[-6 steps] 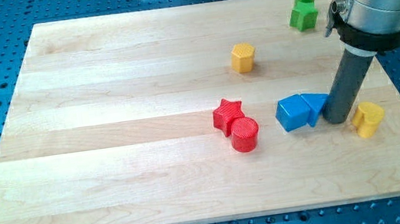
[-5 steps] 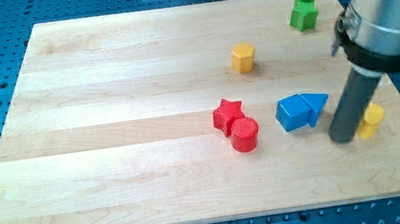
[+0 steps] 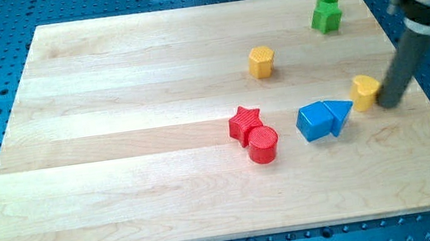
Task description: Keep the yellow blocks at the center
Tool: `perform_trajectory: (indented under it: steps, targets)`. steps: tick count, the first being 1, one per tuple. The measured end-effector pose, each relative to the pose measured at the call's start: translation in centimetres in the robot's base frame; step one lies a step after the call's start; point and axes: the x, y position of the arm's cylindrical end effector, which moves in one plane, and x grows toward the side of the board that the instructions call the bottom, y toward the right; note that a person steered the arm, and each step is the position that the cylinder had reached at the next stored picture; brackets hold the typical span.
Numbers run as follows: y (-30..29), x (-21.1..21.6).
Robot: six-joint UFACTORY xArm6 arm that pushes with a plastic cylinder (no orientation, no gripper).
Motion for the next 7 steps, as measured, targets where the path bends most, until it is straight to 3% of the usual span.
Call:
perform_trajectory:
  steps: [1,3,4,5,6,7]
  targets:
    - [-3.2,-2.8]
    - [4.1,-0.1]
    - [-5.6,0.9]
    - [-10.4,-3.9]
    - [-12.2,-3.9]
    - [-10.3,-2.4]
